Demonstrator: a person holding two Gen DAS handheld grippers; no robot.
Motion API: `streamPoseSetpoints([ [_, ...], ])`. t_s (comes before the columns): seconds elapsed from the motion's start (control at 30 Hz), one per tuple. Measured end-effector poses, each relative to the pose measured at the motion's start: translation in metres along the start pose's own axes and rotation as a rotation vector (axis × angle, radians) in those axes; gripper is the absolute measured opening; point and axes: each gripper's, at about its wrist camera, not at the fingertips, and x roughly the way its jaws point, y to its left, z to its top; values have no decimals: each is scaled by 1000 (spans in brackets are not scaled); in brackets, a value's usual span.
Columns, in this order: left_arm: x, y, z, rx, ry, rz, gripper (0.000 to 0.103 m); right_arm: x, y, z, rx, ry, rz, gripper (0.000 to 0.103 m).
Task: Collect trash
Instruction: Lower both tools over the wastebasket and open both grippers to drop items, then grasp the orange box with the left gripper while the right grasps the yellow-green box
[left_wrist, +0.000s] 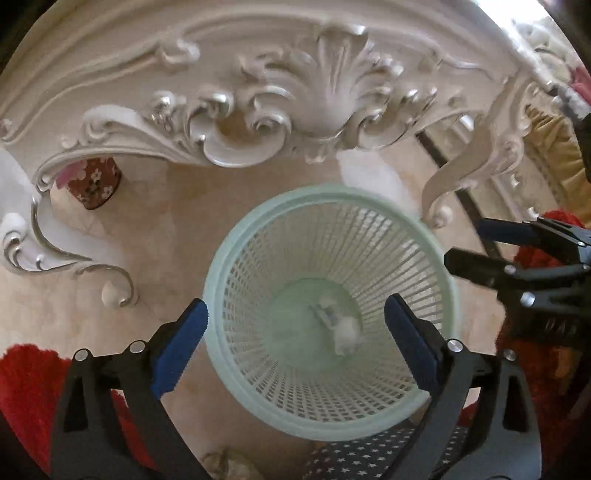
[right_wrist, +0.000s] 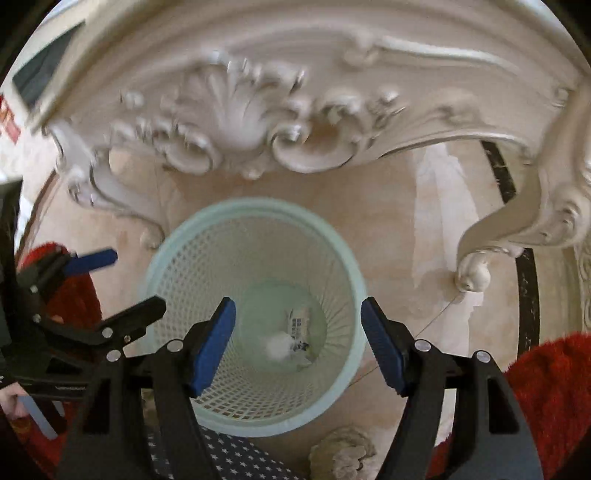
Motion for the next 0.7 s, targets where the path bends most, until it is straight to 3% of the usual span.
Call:
streamPoseSetpoints([
  [0.2,-52,-9,7,-21,-117,-68,96,-61,-4,-5,49,-162,18,68],
  [0.4,-102,3,27,-3,-225,34,96,-102,-9,8,5,-286,31,68],
  [0.5,-139,32,60,-49,-316,83,96,-122,-23,35,23,-349,42,68],
  [0.6,-161,65,102,-89,-388,78,96,-134,-39,77,14,-402,29,68],
  [0.7,-155,85,155,-72,-387,127,96,-137,-50,131,-8,-436,-30,68],
])
